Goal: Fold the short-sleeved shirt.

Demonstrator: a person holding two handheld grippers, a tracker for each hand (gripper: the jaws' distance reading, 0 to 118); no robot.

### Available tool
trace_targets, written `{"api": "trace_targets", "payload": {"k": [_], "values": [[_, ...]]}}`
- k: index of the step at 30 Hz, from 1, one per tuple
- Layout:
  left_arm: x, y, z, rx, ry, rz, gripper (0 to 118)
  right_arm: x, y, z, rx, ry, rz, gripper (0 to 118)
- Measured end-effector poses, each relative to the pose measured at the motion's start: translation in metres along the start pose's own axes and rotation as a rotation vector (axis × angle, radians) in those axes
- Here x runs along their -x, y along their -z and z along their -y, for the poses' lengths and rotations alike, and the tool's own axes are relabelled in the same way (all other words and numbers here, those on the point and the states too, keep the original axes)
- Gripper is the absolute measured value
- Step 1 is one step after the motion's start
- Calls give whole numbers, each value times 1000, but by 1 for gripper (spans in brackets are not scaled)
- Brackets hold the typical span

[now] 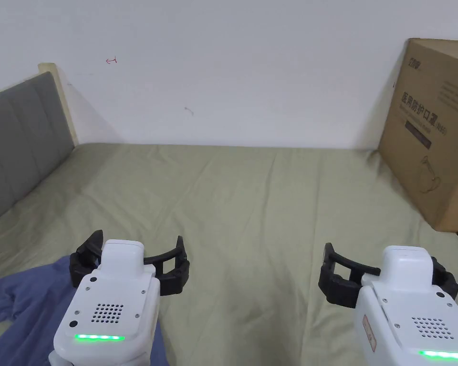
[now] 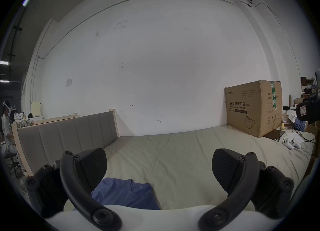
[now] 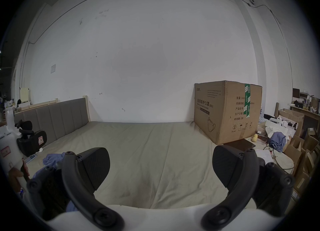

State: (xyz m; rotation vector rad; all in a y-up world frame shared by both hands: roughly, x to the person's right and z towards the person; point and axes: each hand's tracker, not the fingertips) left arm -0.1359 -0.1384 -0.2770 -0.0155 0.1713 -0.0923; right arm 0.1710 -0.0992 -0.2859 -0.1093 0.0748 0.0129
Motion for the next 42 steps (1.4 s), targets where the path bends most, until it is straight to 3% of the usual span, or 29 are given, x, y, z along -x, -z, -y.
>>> {"api": "trace_targets", "payload": {"k": [4, 5, 6, 7, 8, 9, 10, 11, 20, 24, 42], "values": [[0, 0, -1, 17, -11, 8, 118, 2, -1, -1, 4, -13, 4, 111], [0, 0, -1, 23, -22, 10, 117, 2, -1, 0, 3, -20, 3, 106], [0, 0, -1, 30, -36, 17, 111, -1, 1, 2, 2, -27, 5, 92], [1, 0, -1, 31, -56, 29, 96, -2, 2, 3, 1, -34, 8, 72], [1, -1, -2, 28, -69, 39, 74, -1, 2, 3, 0, -38, 7, 51], [1, -1, -1, 31, -78, 45, 37, -1, 2, 3, 0, -44, 8, 23], [1, 0, -2, 43, -84, 51, 12, -3, 4, 5, 0, -49, 11, 5], [0, 1, -2, 55, -88, 63, 0, -4, 5, 6, 1, -50, 12, 0], [-2, 1, -3, 55, -59, 75, 0, -11, 13, 8, 7, -31, 1, 0], [17, -4, -3, 58, -67, 28, 0, 4, 17, 4, 10, -32, -40, 0], [181, -93, 6, 98, -62, -393, 0, 175, 20, -8, 8, -48, -472, 0]]}}
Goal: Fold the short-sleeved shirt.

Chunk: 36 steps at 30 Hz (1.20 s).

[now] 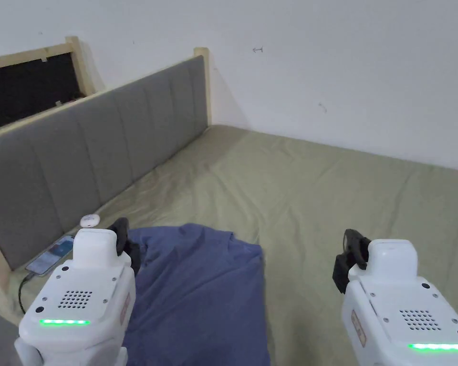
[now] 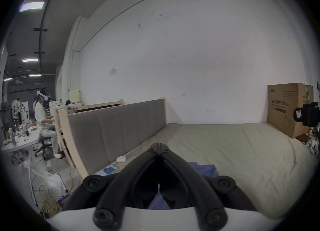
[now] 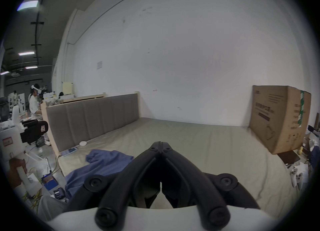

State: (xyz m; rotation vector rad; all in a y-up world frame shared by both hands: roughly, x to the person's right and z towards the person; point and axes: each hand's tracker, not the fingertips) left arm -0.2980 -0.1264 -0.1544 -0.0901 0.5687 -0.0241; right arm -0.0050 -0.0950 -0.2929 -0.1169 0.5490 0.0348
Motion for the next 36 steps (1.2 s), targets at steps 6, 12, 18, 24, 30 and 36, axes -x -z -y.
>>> {"api": "trace_targets", "payload": {"k": [6, 12, 18, 24, 30, 36], "values": [[33, -5, 3, 18, 9, -54, 0, 32, 9, 0, 4, 1, -67, 0], [41, 1, 6, 51, 5, -46, 0, 33, 14, 3, 11, 10, -85, 0], [30, 26, 7, 149, -47, 47, 0, 16, 16, 7, 21, -4, -60, 0], [9, 78, 23, 378, -84, 182, 65, -9, 18, 10, 41, -12, 8, 0], [-22, 143, 66, 689, -87, 267, 112, -33, 24, 18, 74, -9, 79, 0], [-53, 192, 122, 869, -20, 267, 112, -49, 31, 29, 117, -11, 129, 0]]}}
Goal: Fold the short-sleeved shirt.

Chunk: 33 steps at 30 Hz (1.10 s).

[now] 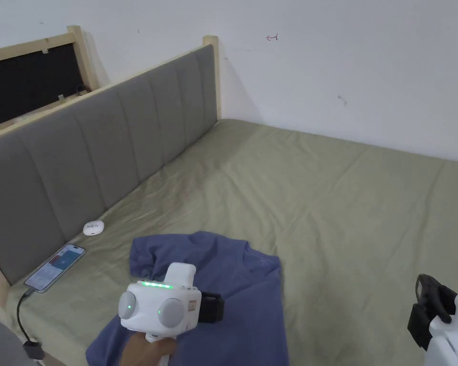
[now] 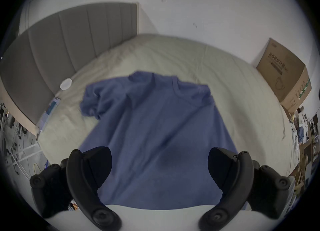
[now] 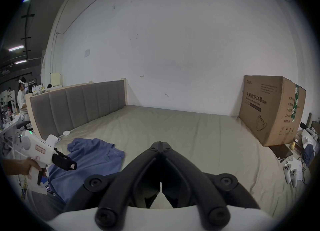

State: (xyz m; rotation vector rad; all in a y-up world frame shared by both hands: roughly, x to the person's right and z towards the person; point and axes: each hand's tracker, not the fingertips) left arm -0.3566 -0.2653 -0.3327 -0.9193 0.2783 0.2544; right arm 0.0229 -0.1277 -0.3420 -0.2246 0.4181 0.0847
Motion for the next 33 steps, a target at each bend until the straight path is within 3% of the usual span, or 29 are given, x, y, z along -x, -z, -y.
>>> {"api": "trace_targets", "payload": {"k": [3, 5, 7, 9, 11, 12, 13, 16, 24, 33], "values": [[-2, 32, 3, 73, 10, -17, 110, -8, 5, 6, 26, -2, 24, 0], [-1, 46, 6, 107, -22, -16, 98, -16, 9, 13, 44, 2, 37, 0], [-1, 58, 12, 162, -44, 15, 74, -23, 13, 19, 61, 8, 51, 0], [-8, 48, 15, 104, 23, -25, 70, -30, 15, 25, 77, 11, 59, 0], [-11, 48, 13, 114, 40, -4, 44, -33, 15, 27, 88, 12, 64, 0], [-14, 44, 11, 101, 51, 8, 11, -35, 14, 28, 91, 14, 65, 0], [-17, 43, 10, 95, 55, 8, 2, -36, 13, 28, 92, 18, 68, 0], [-25, 29, 9, 64, 65, 19, 2, -43, 7, 26, 85, 36, 72, 0], [-57, -70, -34, -176, 3, 227, 2, -61, -20, 9, 26, 59, 96, 0], [-155, -170, -116, -402, 229, 363, 2, -101, -60, -1, -44, 75, 152, 0]]}}
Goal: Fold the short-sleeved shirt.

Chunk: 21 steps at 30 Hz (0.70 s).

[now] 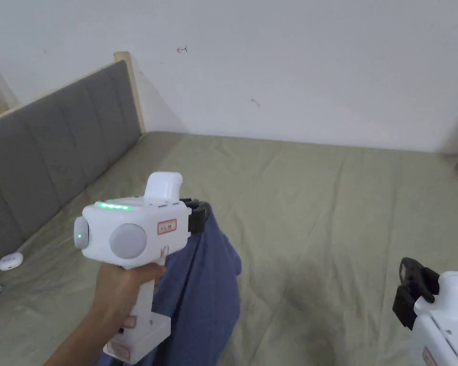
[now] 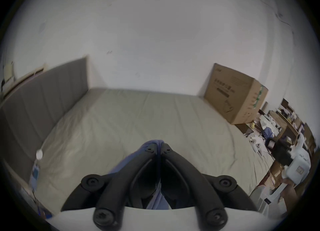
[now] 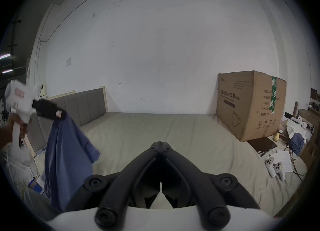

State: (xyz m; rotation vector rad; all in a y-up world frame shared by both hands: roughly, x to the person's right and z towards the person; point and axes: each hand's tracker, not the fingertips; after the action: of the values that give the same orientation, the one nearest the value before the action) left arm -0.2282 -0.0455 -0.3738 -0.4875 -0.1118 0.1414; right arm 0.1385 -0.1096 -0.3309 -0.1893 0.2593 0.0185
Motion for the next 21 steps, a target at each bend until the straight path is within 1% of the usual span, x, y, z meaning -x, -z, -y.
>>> {"api": "trace_targets", "payload": {"k": [2, 6, 8, 9, 11, 13, 14, 17, 21], "values": [[-24, 2, -23, -30, 42, 51, 2, -10, -9, -3, -18, -2, 22, 0], [-72, 14, -54, -66, 67, 156, 2, -32, -24, -6, -41, -7, 62, 0], [-97, 24, -61, -82, 104, 179, 2, -45, -30, -6, -48, -7, 86, 0], [-107, 29, -64, -91, 126, 161, 2, -51, -34, -6, -51, -7, 97, 0], [-131, 41, -63, -67, 90, 249, 2, -61, -41, -6, -52, -11, 126, 0], [-157, 58, -54, -40, 154, 274, 2, -72, -47, -4, -51, -13, 157, 0], [-165, 65, -47, -13, 161, 296, 2, -77, -50, -3, -51, -9, 168, 0], [-191, 97, -14, 104, 158, 366, 2, -91, -57, 0, -39, -1, 202, 0], [-213, 132, 42, 215, 148, 407, 2, -102, -60, 6, -20, -7, 233, 0]]}}
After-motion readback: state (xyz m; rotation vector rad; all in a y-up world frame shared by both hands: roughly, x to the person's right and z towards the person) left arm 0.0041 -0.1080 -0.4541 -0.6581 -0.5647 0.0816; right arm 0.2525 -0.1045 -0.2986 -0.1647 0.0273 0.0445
